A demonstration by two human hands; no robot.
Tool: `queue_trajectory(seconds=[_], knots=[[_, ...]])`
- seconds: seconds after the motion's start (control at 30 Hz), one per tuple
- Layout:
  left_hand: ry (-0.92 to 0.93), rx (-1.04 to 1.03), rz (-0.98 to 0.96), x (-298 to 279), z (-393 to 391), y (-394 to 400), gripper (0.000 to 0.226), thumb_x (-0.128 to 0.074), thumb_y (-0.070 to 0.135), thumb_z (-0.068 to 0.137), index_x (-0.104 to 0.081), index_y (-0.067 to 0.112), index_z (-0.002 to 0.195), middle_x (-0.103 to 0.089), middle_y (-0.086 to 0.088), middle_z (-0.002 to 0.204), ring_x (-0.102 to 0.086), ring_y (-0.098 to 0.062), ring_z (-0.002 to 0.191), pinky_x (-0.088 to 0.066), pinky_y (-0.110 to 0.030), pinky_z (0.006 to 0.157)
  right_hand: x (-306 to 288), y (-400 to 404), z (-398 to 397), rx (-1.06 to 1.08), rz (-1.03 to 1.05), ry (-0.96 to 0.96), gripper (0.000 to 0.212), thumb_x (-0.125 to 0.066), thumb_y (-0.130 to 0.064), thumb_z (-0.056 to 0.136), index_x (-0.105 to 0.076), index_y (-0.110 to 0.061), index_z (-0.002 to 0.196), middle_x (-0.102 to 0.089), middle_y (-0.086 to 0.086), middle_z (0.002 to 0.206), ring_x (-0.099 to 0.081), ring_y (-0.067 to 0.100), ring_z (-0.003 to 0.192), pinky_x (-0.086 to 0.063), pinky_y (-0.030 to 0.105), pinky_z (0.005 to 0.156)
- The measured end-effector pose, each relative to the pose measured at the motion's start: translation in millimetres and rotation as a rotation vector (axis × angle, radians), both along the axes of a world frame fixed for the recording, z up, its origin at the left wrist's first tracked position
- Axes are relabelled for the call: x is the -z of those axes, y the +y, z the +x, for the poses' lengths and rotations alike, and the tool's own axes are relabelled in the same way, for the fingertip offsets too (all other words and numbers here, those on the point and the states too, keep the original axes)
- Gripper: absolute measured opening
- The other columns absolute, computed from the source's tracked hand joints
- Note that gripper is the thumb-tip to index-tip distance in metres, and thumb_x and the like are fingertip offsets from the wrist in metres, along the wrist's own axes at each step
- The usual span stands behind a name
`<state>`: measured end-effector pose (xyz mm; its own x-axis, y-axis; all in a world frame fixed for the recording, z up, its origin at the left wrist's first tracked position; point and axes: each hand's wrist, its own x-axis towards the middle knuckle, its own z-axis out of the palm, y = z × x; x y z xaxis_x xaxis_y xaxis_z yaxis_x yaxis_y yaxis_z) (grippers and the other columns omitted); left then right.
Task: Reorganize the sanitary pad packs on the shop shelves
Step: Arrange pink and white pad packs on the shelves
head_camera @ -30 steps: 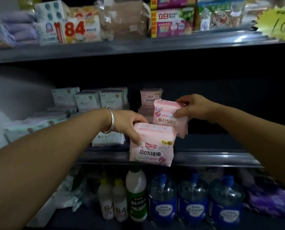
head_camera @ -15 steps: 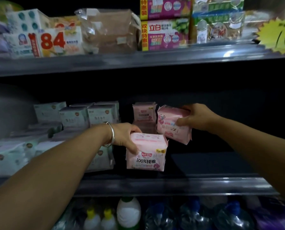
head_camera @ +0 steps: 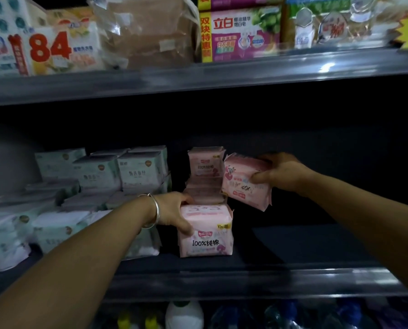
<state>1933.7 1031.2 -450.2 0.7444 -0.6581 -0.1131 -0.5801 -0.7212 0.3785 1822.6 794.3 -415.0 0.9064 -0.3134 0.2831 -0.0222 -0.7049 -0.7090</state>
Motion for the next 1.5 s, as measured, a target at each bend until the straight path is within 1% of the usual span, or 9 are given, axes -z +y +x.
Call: queue_trajectory(seconds=[0.27, 0.47, 0.7, 0.83, 0.93, 1.1, 1.3, 1.4, 1.5], knots=[[-0.052, 0.032, 0.067, -1.2, 6.0, -5.2, 0.074, -0.079, 0.026, 0.071, -0.043, 0.019, 0.136, -0.054, 0.003, 0.126, -0.052, -0.015, 0.11, -0.042, -0.022, 0.097, 2.3, 3.7, 3.6, -0.018, 0.017, -0.007, 0.057, -0.074, -0.019, 0.077, -0.052, -0.013, 0.13, -0.058, 0.0, 0.113, -0.058, 0.016, 0.095, -0.05, 0.028, 0.085], [-0.091, 0.007, 0.131, -14.4, 3.3, -5.3, 0.092, -0.079, 0.041, 0.069, -0.031, 0.023, 0.145, -0.036, -0.001, 0.145, -0.04, -0.02, 0.13, -0.036, -0.032, 0.109, -6.9, 4.4, 2.9, -0.038, 0.108, -0.019, 0.059, -0.075, -0.017, 0.076, -0.051, -0.014, 0.13, -0.061, 0.001, 0.109, -0.062, 0.017, 0.091, -0.053, 0.029, 0.078], [0.032, 0.017, -0.35, -32.0, -25.6, -25.4, 0.056, -0.066, 0.042, 0.082, -0.051, 0.017, 0.13, -0.056, 0.007, 0.122, -0.052, -0.01, 0.113, -0.041, -0.024, 0.098, -10.5, 16.5, 11.5, -0.103, 0.357, -0.146, 0.05, -0.076, -0.018, 0.076, -0.055, -0.008, 0.12, -0.067, 0.006, 0.104, -0.067, 0.019, 0.089, -0.055, 0.031, 0.077], [0.205, -0.015, -0.652, -30.2, -31.3, -37.2, 0.051, -0.068, 0.033, 0.082, -0.05, 0.019, 0.127, -0.061, 0.002, 0.118, -0.058, -0.015, 0.111, -0.045, -0.027, 0.097, -0.5, 32.2, 21.0, -0.161, 0.698, -0.172, 0.054, -0.071, -0.018, 0.08, -0.048, -0.005, 0.128, -0.063, 0.013, 0.113, -0.067, 0.025, 0.094, -0.058, 0.034, 0.072], [0.376, -0.038, -0.91, -28.1, -30.8, -40.0, 0.027, -0.067, 0.019, 0.084, -0.052, 0.025, 0.107, -0.063, 0.001, 0.105, -0.06, -0.022, 0.106, -0.049, -0.036, 0.096, 7.6, 40.6, 26.5, -0.234, 0.814, -0.147, 0.057, -0.069, -0.018, 0.083, -0.041, -0.01, 0.132, -0.06, 0.013, 0.118, -0.064, 0.028, 0.1, -0.057, 0.043, 0.081], [0.481, -0.079, -1.135, -29.3, -17.6, -31.4, 0.061, -0.071, 0.003, 0.077, -0.038, 0.019, 0.126, -0.061, -0.009, 0.112, -0.065, -0.024, 0.094, -0.059, -0.037, 0.073, 13.5, 41.7, 27.4, -0.343, 0.649, -0.04, 0.059, -0.073, -0.013, 0.077, -0.039, -0.03, 0.122, -0.063, 0.003, 0.116, -0.064, 0.024, 0.102, -0.052, 0.044, 0.091], [0.308, -0.069, -1.064, -40.9, -2.7, -27.0, 0.066, -0.075, -0.005, 0.07, -0.046, 0.025, 0.121, -0.059, -0.002, 0.107, -0.062, -0.02, 0.092, -0.059, -0.038, 0.072, 4.5, 30.3, 38.0, -0.327, 0.757, -0.203, 0.088, -0.077, -0.012, 0.073, -0.027, -0.022, 0.144, -0.051, 0.001, 0.132, -0.063, 0.023, 0.106, -0.055, 0.037, 0.085], [0.194, -0.032, -0.999, -43.7, 5.2, -27.5, 0.072, -0.076, -0.01, 0.065, -0.051, 0.025, 0.122, -0.061, 0.001, 0.103, -0.061, -0.022, 0.098, -0.056, -0.037, 0.081, 2.9, 27.1, 39.7, -0.365, 0.631, -0.115, 0.071, -0.077, -0.013, 0.073, -0.042, -0.016, 0.136, -0.06, 0.003, 0.124, -0.066, 0.02, 0.102, -0.057, 0.031, 0.081], [0.144, 0.008, -0.958, -43.4, 7.5, -27.3, 0.085, -0.074, -0.015, 0.064, -0.045, 0.025, 0.133, -0.057, 0.003, 0.11, -0.059, -0.018, 0.098, -0.057, -0.025, 0.075, 7.2, 26.2, 42.4, -0.361, 0.565, -0.058, 0.063, -0.077, -0.012, 0.073, -0.048, -0.028, 0.126, -0.063, -0.001, 0.117, -0.065, 0.019, 0.101, -0.057, 0.036, 0.081]])
